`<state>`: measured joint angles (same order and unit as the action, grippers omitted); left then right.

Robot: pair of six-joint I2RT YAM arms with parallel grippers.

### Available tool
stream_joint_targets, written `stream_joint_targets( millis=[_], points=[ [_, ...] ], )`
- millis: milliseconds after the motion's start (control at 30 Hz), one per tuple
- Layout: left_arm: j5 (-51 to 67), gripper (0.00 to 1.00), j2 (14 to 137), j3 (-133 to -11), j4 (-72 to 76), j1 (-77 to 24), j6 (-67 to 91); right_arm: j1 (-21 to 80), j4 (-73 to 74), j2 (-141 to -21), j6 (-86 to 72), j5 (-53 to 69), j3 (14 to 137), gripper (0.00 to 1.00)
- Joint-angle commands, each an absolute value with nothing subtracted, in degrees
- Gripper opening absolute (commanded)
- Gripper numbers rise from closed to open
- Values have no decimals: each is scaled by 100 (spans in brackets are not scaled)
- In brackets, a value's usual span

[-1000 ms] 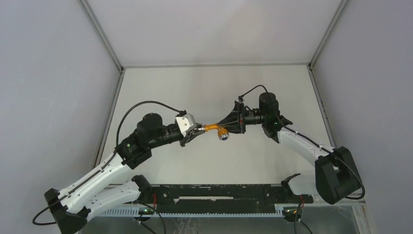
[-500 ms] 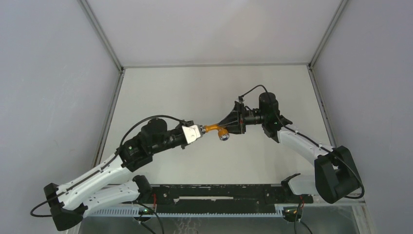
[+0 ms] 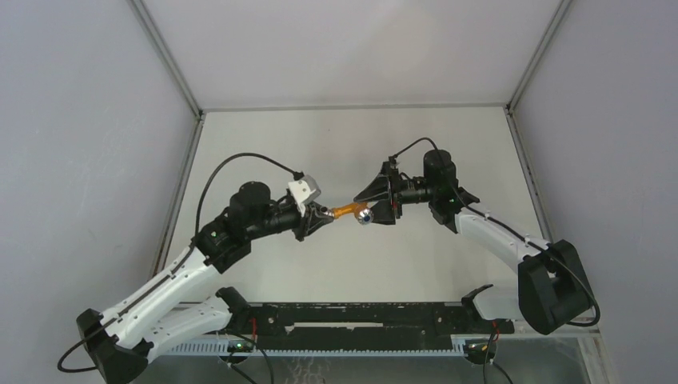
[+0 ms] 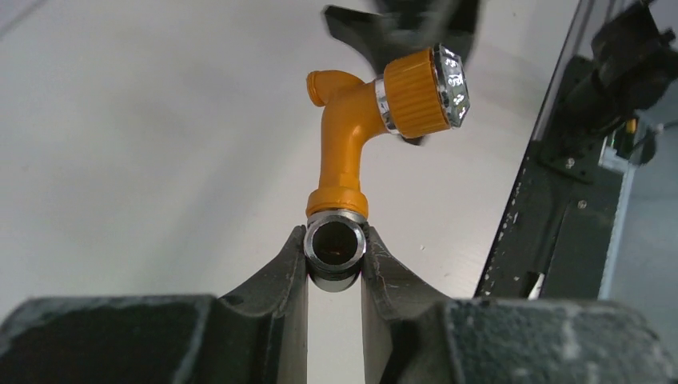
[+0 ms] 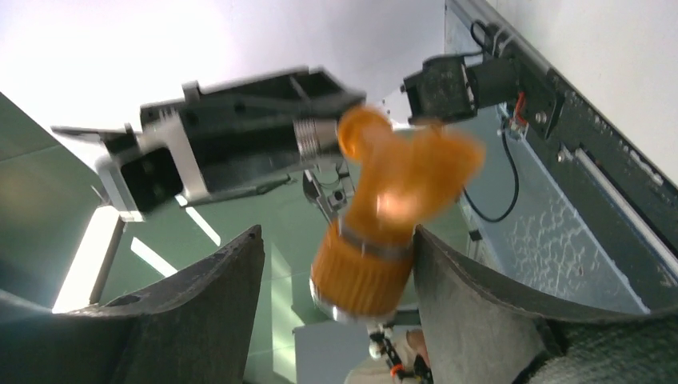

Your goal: Install the water faucets

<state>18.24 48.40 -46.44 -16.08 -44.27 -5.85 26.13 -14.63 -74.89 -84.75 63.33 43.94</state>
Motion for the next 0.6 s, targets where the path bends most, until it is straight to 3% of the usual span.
stream_joint_targets(
  millis=[0,233,400,500,567],
  points=[
    [2386,0,4933,-4702,-1567,-3680,521,2760,-1168,-7212,-8120,6886,4667,75],
    [4673,0,5470,-4640,-1005,-2570,2135,2640,-913,-7033,-7737,6927,4701,78],
    [5831,0,6015,-4880,-905,-2202,3009,2259,-159,-6565,-6416,6809,4911,76],
    [6295,0,6275,-5044,-905,-2156,3424,2021,878,-6073,-4621,6108,5037,75],
    [6545,0,6378,-5158,-905,-2145,3563,2073,1115,-5559,-3596,4948,4917,75]
  ],
)
